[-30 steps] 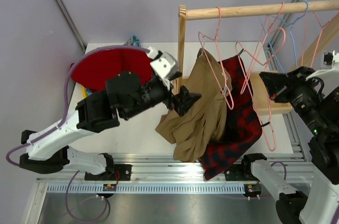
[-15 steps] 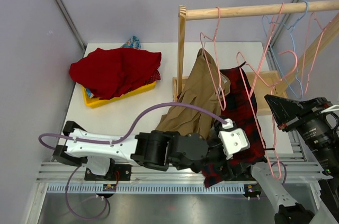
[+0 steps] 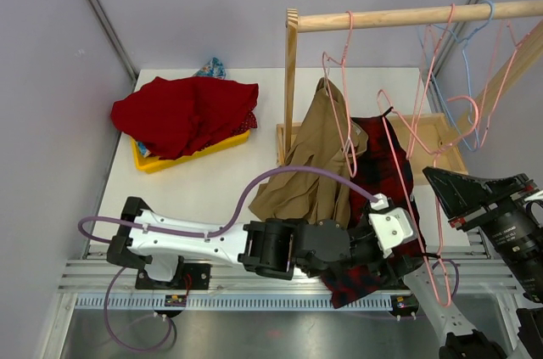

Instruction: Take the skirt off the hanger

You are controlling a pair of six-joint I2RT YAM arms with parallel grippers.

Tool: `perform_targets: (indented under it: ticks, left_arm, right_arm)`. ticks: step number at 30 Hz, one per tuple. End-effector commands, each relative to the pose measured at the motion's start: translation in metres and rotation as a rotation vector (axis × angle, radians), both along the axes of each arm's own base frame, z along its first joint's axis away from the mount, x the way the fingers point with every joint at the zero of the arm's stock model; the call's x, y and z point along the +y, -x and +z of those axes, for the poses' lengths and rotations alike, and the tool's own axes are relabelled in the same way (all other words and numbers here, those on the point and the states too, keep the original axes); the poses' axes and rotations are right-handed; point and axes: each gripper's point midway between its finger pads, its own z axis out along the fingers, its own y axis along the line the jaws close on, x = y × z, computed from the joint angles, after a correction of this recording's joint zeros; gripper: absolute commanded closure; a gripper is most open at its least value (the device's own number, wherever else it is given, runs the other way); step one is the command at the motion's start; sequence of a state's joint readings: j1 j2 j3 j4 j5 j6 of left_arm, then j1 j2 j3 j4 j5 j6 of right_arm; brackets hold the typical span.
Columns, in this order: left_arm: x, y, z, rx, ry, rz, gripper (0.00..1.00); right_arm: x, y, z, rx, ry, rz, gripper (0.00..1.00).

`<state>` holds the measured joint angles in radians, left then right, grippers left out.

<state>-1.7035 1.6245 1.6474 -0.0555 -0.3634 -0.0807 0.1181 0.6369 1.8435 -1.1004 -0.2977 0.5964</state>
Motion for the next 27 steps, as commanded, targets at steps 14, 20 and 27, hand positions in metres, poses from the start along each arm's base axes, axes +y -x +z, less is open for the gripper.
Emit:
perform_targets:
  ticks: [14,20,27]
  left_arm:
    - [0.000,0.025,0.034,0.024,0.158,-0.142,1.00]
    - [0.005,0.037,0.042,-0.016,0.095,-0.169,1.00]
    - [0.001,0.059,0.039,-0.045,0.052,-0.208,1.00]
  right_arm:
    - [0.001,-0.005,0.026,-0.162,-0.069,0.004,1.00]
    - [-0.011,-0.043,-0.002,-0.145,0.011,-0.092,1.00]
    - [-0.031,-0.069,0.002,-0.212,0.036,-0.227,1.00]
